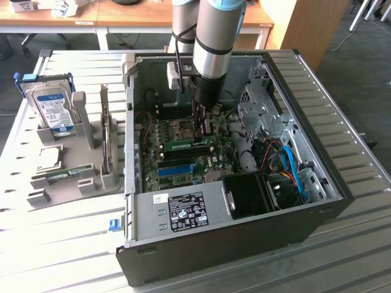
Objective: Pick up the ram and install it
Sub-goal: 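Insert the ram into the slot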
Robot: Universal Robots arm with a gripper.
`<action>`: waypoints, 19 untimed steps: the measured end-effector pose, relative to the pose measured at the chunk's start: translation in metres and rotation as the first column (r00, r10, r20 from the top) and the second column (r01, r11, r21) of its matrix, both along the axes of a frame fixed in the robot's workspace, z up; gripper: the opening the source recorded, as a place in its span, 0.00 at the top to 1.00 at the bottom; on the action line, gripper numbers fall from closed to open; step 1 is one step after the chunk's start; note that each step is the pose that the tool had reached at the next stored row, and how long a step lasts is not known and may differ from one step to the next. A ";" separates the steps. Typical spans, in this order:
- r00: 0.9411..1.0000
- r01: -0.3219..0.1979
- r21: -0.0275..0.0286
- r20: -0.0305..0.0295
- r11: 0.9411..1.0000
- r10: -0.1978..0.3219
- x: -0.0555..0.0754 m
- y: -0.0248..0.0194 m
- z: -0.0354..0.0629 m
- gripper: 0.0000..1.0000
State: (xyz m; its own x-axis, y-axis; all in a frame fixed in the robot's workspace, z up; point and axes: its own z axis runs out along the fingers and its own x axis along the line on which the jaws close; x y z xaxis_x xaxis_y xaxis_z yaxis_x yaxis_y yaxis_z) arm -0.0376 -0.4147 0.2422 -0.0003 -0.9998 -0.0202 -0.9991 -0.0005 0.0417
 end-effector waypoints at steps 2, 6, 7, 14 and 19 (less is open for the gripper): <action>1.000 0.000 0.000 0.000 1.000 0.000 0.000 -0.0001 0.0000 0.88; 1.000 0.001 0.000 0.000 1.000 -0.001 0.000 -0.0002 0.0000 0.88; 1.000 0.002 0.000 0.000 1.000 -0.002 0.000 -0.0002 0.0000 0.88; 1.000 0.015 0.000 0.000 1.000 -0.015 0.000 -0.0002 -0.0001 0.88; 1.000 0.022 0.000 0.000 1.000 -0.022 0.000 -0.0002 -0.0001 0.88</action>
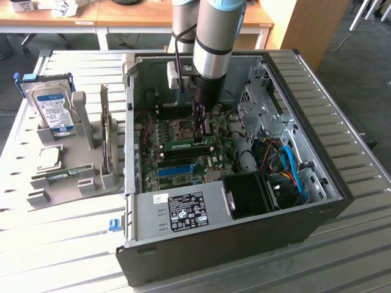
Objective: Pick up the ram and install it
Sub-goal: 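Insert the ram into the slot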
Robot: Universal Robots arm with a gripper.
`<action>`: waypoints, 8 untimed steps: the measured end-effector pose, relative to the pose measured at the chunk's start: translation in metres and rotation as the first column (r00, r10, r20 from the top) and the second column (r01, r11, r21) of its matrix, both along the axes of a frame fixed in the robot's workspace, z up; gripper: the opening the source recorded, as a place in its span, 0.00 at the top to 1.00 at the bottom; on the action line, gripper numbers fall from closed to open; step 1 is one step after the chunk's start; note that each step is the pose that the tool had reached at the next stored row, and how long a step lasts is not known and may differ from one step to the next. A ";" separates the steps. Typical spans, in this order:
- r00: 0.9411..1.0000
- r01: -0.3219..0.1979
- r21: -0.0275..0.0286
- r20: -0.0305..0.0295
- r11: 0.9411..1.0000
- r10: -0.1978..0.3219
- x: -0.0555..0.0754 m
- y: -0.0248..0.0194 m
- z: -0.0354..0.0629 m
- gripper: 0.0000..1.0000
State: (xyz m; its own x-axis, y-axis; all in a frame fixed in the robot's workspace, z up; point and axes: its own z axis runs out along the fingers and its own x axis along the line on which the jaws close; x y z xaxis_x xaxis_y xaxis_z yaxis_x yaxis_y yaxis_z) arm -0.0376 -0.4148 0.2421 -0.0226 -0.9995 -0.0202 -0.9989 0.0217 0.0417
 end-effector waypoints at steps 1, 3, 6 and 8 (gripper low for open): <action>1.000 0.000 0.000 0.000 1.000 0.000 0.000 0.0000 0.0000 0.88; 1.000 0.000 0.000 0.000 1.000 0.000 0.000 -0.0001 -0.0003 0.88; 1.000 0.001 0.000 0.000 1.000 -0.001 0.000 -0.0002 -0.0015 0.88; 1.000 0.001 0.000 0.000 1.000 -0.001 0.000 -0.0004 -0.0022 0.88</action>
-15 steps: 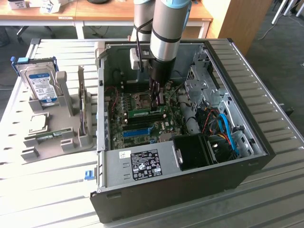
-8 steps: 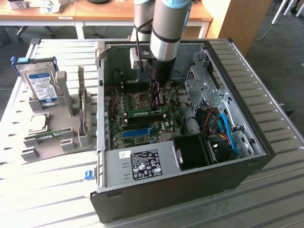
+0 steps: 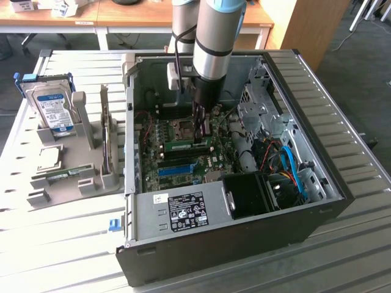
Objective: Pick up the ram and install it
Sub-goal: 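Insert the ram into the slot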
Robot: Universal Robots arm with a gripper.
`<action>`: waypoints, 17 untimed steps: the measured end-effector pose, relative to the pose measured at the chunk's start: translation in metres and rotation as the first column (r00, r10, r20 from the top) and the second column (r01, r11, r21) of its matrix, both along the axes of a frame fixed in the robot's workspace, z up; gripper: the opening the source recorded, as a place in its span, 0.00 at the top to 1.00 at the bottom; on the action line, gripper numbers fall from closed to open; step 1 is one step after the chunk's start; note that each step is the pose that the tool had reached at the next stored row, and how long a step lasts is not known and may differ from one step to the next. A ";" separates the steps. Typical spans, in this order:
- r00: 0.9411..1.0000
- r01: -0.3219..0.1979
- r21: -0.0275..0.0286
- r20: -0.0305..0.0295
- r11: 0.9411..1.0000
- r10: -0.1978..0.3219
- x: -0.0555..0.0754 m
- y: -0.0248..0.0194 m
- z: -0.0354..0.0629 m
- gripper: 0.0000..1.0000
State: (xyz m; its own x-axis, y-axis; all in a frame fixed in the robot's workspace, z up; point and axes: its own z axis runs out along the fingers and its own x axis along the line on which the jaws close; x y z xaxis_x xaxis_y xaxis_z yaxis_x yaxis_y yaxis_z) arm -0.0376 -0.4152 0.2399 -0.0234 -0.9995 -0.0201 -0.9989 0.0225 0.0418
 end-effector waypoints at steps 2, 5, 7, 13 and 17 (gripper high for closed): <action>1.000 0.000 0.000 0.000 1.000 0.000 0.000 0.0000 -0.0004 0.88; 1.000 0.000 0.000 0.000 1.000 0.000 0.000 -0.0001 -0.0005 0.88; 1.000 0.000 0.000 0.000 1.000 0.000 0.000 -0.0005 -0.0007 0.88; 1.000 0.000 0.000 0.000 1.000 0.000 0.000 -0.0007 -0.0019 0.88; 1.000 0.000 0.000 0.000 1.000 0.000 0.000 -0.0007 -0.0031 0.88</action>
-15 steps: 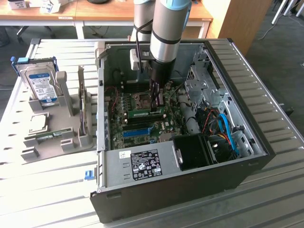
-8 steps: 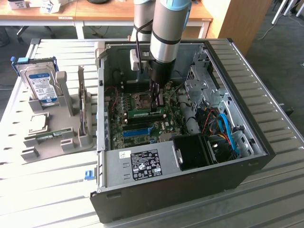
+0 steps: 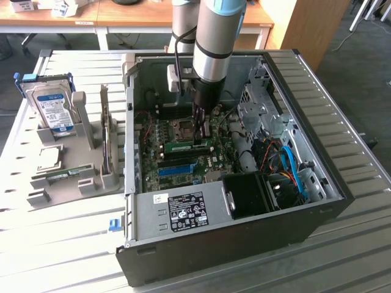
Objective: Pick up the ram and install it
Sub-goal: 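Insert the ram into the slot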
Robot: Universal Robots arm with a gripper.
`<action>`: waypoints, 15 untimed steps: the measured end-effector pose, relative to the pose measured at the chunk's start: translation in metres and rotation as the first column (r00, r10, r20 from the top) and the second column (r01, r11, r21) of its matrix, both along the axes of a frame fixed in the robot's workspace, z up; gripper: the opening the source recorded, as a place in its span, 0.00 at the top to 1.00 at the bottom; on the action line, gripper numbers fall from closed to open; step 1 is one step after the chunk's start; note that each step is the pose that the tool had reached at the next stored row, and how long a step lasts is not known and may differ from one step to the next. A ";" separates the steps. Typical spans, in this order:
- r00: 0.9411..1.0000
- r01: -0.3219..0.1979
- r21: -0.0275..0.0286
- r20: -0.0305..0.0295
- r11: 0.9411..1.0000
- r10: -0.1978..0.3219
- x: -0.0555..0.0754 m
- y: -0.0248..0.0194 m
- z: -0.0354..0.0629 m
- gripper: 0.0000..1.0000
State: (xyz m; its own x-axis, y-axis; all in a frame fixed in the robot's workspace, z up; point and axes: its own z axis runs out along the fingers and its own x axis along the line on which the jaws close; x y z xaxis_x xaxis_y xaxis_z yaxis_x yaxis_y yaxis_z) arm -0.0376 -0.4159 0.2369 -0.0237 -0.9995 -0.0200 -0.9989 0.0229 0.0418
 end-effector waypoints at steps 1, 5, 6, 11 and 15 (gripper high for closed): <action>1.000 0.000 0.000 0.000 1.000 0.000 0.000 0.0000 0.0000 0.88; 1.000 0.000 0.001 0.000 1.000 0.000 0.000 0.0001 -0.0010 0.88; 1.000 0.000 0.000 0.000 1.000 0.000 0.000 0.0000 -0.0010 0.88; 1.000 -0.002 0.000 0.000 1.000 0.002 0.000 0.0001 -0.0011 0.88; 1.000 -0.005 0.000 0.000 1.000 0.005 0.000 0.0001 -0.0011 0.88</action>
